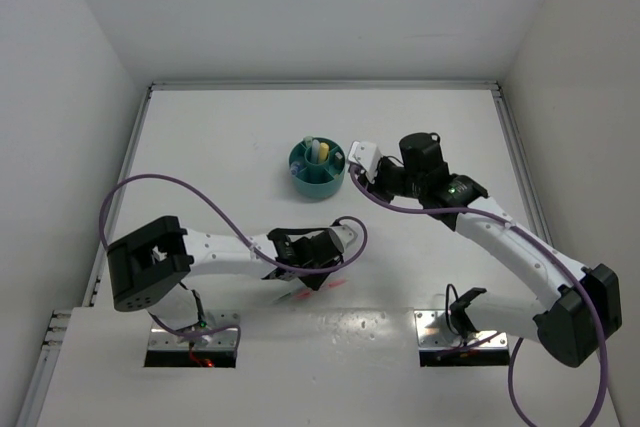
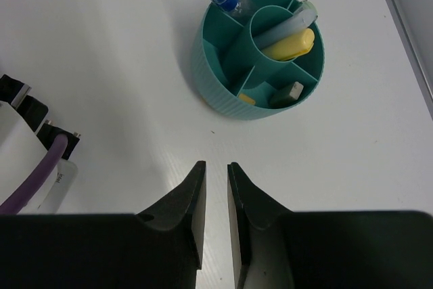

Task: Sort the stationery into containers
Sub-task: Pick up the pen from the corner of the board, then place the pen in the storage box, then pick up the stationery from the corner of the board, then place the pen in the storage box.

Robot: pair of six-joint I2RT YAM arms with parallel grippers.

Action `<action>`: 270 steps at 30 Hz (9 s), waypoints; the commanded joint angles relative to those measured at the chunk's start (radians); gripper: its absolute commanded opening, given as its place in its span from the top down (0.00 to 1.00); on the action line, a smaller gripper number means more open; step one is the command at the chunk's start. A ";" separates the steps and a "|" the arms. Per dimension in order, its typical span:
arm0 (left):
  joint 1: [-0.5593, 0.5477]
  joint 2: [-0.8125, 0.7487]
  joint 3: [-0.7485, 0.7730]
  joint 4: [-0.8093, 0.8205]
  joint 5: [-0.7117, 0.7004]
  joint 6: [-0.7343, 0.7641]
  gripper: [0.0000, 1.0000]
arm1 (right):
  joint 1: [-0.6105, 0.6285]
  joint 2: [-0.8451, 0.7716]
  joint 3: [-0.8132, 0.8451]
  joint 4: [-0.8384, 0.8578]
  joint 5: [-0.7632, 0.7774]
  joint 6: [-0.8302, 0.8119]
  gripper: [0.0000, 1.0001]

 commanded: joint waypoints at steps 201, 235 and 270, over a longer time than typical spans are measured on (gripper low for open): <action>0.228 -0.104 0.265 0.110 -0.274 0.041 1.00 | -0.042 -0.084 -0.108 0.194 0.702 0.084 0.92; 0.508 -0.062 -0.103 1.413 -0.319 -0.151 1.00 | -0.042 -0.019 -0.127 0.174 0.620 0.093 1.00; 0.497 0.095 -0.155 1.446 -0.273 -0.011 0.58 | -0.042 -0.010 -0.136 0.183 0.629 0.074 0.98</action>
